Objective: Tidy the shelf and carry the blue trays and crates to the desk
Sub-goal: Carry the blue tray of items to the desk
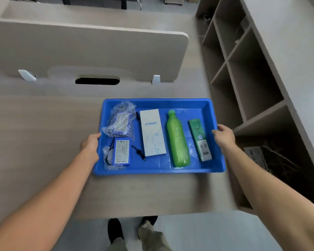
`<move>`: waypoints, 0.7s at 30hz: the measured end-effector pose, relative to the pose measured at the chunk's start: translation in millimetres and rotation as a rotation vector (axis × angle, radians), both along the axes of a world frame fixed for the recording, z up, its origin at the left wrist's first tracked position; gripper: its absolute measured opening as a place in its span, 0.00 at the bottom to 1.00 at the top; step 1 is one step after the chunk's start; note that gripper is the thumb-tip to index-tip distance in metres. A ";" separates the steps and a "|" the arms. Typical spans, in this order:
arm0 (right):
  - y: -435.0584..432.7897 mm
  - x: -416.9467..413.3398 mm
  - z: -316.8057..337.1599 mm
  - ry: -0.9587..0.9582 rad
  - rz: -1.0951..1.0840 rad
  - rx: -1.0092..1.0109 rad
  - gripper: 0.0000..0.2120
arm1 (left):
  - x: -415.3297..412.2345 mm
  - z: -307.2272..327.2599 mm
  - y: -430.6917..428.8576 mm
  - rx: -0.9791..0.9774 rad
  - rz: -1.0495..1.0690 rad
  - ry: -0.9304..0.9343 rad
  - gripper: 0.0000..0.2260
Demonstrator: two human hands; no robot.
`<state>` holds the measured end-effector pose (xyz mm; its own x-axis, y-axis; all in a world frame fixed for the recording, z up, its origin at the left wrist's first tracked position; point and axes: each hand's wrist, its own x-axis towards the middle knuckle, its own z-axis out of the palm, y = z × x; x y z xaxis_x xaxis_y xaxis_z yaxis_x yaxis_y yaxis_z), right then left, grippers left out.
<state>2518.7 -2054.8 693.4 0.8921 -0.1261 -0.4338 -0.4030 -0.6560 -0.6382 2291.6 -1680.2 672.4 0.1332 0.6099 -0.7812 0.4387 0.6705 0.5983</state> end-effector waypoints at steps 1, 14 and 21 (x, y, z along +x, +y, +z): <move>2.2 9.0 -5.3 0.003 0.010 0.003 0.15 | 7.6 2.7 -2.1 0.015 -0.005 0.009 0.16; -2.1 -26.8 -17.8 0.002 0.042 -0.049 0.19 | -7.6 18.2 -26.0 0.335 -0.303 0.028 0.17; -25.1 -101.3 -17.4 -0.067 0.101 -0.193 0.29 | -71.8 2.7 -46.5 0.502 -0.568 0.213 0.23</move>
<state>2417.4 -2079.9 675.9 0.9305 -0.1097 -0.3495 -0.2900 -0.8035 -0.5199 2219.8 -1726.7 675.1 0.4089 0.7799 -0.4739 0.7722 -0.0190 0.6351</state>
